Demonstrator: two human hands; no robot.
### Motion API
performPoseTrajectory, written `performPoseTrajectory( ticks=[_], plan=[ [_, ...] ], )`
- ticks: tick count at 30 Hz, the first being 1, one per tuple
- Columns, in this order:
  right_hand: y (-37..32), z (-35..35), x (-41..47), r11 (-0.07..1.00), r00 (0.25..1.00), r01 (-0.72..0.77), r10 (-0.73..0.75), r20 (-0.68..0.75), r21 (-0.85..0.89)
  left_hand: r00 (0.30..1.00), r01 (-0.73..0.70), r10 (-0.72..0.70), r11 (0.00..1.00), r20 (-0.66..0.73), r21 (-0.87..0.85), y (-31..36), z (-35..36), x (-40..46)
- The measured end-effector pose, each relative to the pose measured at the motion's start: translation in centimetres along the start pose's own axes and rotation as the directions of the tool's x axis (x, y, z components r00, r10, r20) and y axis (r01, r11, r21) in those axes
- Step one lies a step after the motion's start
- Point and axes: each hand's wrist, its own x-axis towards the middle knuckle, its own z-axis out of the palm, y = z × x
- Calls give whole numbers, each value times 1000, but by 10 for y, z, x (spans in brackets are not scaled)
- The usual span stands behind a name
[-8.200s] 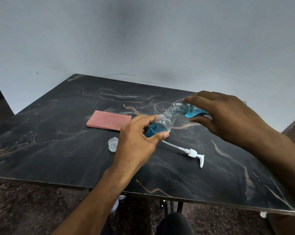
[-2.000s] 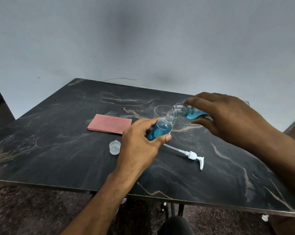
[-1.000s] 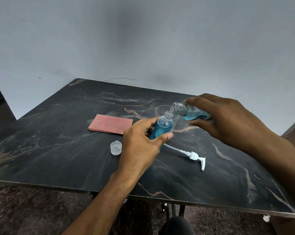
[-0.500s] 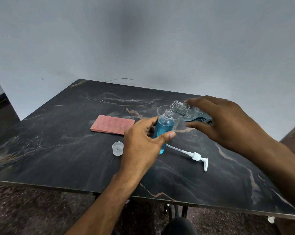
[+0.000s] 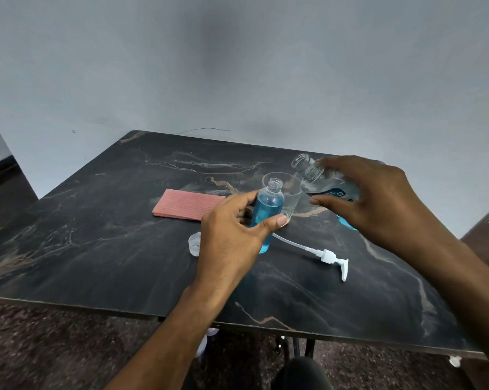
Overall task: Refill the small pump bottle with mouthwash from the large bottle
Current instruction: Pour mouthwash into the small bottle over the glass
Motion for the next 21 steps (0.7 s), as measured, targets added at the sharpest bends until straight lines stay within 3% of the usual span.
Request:
performPoseTrajectory(
  ticks=[5,11,16,21],
  plan=[
    [1,9,-6,977,983,-128,148,-112,170,1000,16,-16,1000,18,-9,-3,-3,0],
    [3,33,-19,842,931,-295,360,-62,451,993,109,-105,992,62,-63,-11,-6,-1],
    [0,56,-32,646,897,-322,442,4,693,987,150,-145,986,76,-71,-19,-12,-4],
    [-10,68,-40,541,908,-278,418,33,794,985,161,-157,985,71,-56,-26,-19,-9]
  ],
)
